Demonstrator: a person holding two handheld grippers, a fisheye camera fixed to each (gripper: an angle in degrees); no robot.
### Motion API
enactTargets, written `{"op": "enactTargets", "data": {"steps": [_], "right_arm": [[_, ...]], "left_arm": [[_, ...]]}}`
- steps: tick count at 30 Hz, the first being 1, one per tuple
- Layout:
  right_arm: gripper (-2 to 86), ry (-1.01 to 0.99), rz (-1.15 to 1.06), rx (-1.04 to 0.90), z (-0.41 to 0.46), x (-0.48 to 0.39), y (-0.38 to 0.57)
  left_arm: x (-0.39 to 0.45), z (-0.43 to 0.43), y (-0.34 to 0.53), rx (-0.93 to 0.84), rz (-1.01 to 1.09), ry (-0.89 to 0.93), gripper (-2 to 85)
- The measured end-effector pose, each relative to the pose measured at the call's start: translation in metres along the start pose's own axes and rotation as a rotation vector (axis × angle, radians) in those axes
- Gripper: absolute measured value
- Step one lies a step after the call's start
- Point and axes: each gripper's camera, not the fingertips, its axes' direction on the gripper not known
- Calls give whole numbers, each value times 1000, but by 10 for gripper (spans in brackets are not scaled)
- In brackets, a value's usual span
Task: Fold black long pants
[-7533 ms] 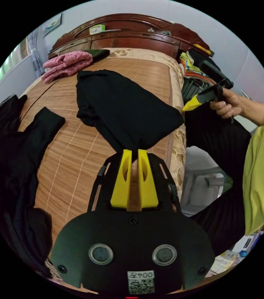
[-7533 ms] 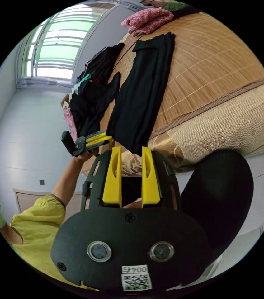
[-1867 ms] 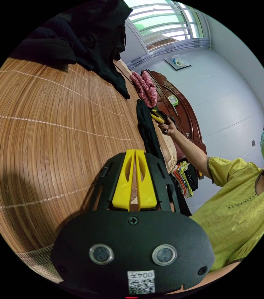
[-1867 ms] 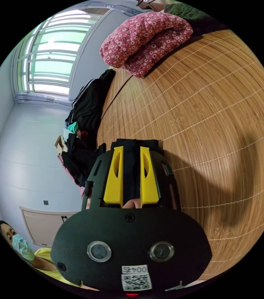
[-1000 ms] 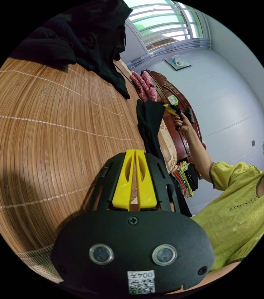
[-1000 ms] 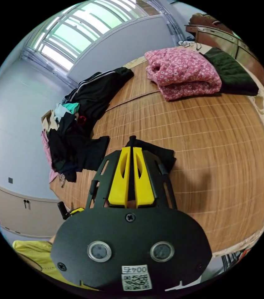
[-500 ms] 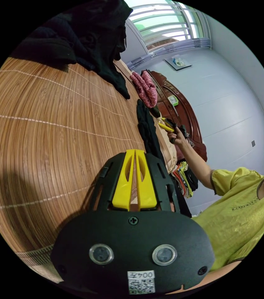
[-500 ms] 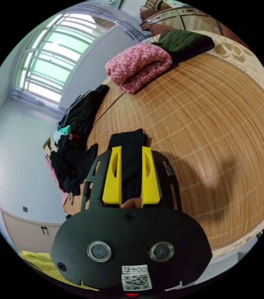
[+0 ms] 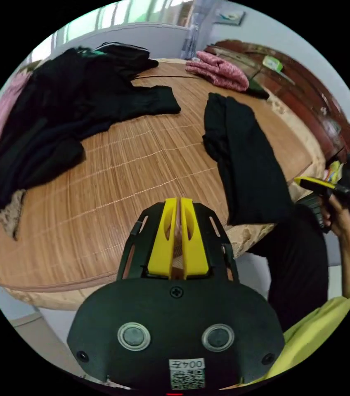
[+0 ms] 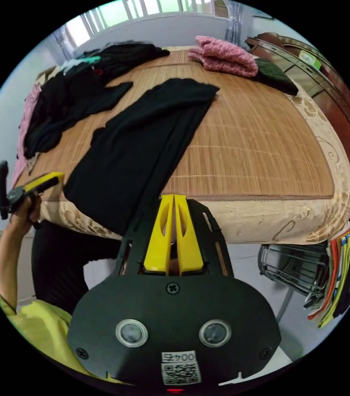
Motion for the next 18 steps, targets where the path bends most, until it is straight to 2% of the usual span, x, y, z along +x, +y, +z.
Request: {"op": "enactTargets", "data": {"steps": [3,8,12,18], "right_arm": [[-7,48,-27,-19,7,-19,23],[-6,20,-30,14,10,-32,73],[-3,-16,-41,19,7,-37,106],[55,-441,0,215,-5,-39,198]], "left_arm": [[23,-56,-12,-4,77,-147,4],[16,-147,-10,73,120,-146,6],[22,-220,-22,15,229,-276,8],[-8,-318,-24,-10,243,-342,8]]}}
